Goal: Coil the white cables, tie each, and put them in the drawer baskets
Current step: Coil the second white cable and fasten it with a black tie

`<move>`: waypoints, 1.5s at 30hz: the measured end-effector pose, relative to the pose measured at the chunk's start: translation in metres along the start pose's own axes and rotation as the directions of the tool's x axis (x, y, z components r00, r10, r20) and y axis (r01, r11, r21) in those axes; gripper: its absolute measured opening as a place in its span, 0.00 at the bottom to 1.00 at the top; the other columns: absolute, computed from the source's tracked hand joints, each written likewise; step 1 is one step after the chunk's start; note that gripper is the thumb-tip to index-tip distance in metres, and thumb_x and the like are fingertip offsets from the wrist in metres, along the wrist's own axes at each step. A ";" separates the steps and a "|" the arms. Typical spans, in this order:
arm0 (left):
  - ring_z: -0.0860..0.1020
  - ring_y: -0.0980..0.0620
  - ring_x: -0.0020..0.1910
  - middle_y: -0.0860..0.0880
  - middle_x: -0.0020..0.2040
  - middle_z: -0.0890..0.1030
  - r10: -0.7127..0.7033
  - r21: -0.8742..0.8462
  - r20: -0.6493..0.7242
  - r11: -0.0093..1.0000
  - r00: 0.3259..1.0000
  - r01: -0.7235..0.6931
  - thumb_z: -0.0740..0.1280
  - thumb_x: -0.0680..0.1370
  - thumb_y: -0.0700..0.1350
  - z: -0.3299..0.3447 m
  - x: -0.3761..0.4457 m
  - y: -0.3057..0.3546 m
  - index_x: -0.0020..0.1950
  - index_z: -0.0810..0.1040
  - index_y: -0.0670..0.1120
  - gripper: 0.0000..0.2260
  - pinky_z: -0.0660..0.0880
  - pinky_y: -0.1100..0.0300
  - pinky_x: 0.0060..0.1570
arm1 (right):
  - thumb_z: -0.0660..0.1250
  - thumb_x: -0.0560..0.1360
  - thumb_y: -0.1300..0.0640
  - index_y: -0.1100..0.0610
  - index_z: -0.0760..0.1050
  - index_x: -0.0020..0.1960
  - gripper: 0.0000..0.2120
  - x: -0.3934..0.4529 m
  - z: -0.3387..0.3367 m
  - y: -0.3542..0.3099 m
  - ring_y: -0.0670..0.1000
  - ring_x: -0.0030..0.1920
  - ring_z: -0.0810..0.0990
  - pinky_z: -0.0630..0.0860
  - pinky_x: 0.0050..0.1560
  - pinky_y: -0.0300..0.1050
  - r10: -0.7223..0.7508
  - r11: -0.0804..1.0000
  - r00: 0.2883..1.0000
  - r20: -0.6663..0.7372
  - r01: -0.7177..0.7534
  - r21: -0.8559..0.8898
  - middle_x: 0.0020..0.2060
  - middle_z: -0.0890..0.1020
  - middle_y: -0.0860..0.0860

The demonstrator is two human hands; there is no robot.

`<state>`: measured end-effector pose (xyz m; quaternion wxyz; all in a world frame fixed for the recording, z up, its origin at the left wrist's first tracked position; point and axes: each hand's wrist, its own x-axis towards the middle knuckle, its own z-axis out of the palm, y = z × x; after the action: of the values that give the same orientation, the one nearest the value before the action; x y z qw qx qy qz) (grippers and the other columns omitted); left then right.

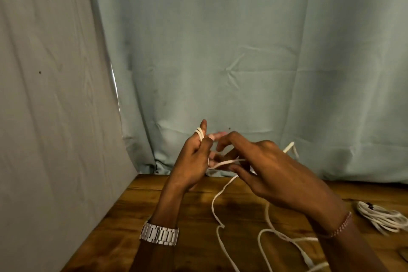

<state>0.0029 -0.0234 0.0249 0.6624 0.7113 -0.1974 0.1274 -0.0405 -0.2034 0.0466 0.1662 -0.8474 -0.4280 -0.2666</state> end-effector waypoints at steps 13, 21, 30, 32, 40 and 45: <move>0.60 0.54 0.18 0.47 0.21 0.66 0.005 -0.016 0.313 1.000 0.950 0.000 0.50 0.81 0.65 0.015 -0.012 0.012 0.61 0.81 0.43 0.31 0.56 0.58 0.24 | 0.63 0.81 0.46 0.55 0.77 0.62 0.16 0.003 0.004 0.040 0.54 0.54 0.81 0.73 0.64 0.58 -0.086 0.947 0.885 -0.457 -0.069 -0.313 0.52 0.84 0.51; 0.58 0.59 0.14 0.50 0.18 0.63 0.080 -0.376 0.404 0.923 0.911 0.085 0.58 0.82 0.55 0.017 -0.014 0.018 0.39 0.80 0.40 0.23 0.53 0.66 0.18 | 0.60 0.84 0.53 0.56 0.79 0.56 0.11 0.009 0.024 0.047 0.45 0.45 0.79 0.73 0.47 0.32 0.063 0.997 0.874 -0.481 -0.033 0.071 0.47 0.80 0.50; 0.58 0.59 0.14 0.51 0.19 0.65 0.063 -0.627 0.322 0.762 0.944 0.163 0.57 0.83 0.50 0.013 -0.005 0.016 0.71 0.72 0.35 0.24 0.52 0.65 0.16 | 0.57 0.84 0.59 0.53 0.72 0.57 0.06 0.006 0.036 0.042 0.45 0.36 0.80 0.78 0.39 0.51 0.230 0.968 0.970 0.073 -0.236 0.090 0.37 0.79 0.46; 0.59 0.58 0.14 0.49 0.20 0.66 0.031 -0.656 0.229 0.744 0.973 0.131 0.58 0.81 0.50 0.010 -0.002 0.016 0.72 0.70 0.36 0.24 0.54 0.66 0.15 | 0.57 0.85 0.57 0.54 0.72 0.57 0.06 0.007 0.039 0.034 0.47 0.36 0.78 0.77 0.40 0.50 0.237 0.965 0.946 0.219 -0.255 0.058 0.36 0.78 0.47; 0.63 0.57 0.19 0.42 0.57 0.85 0.007 -0.416 -0.033 0.909 0.999 -0.020 0.51 0.87 0.46 0.003 -0.005 0.014 0.70 0.67 0.45 0.14 0.58 0.65 0.23 | 0.60 0.83 0.57 0.53 0.69 0.69 0.15 0.005 0.026 -0.020 0.49 0.44 0.70 0.69 0.44 0.45 0.270 0.962 0.862 0.428 -0.219 -0.166 0.45 0.70 0.48; 0.86 0.44 0.40 0.48 0.53 0.87 0.043 -0.203 -0.004 0.978 0.999 -0.043 0.49 0.87 0.46 0.008 -0.001 -0.001 0.81 0.53 0.51 0.21 0.83 0.56 0.41 | 0.64 0.79 0.61 0.50 0.73 0.68 0.19 0.002 0.010 -0.032 0.52 0.48 0.79 0.73 0.43 0.44 0.221 0.972 0.927 0.304 -0.183 -0.149 0.50 0.79 0.51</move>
<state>0.0019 -0.0311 0.0232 0.7285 0.6357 -0.2249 0.1209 -0.0629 -0.1783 0.0410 0.0712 -0.9272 -0.3429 -0.1327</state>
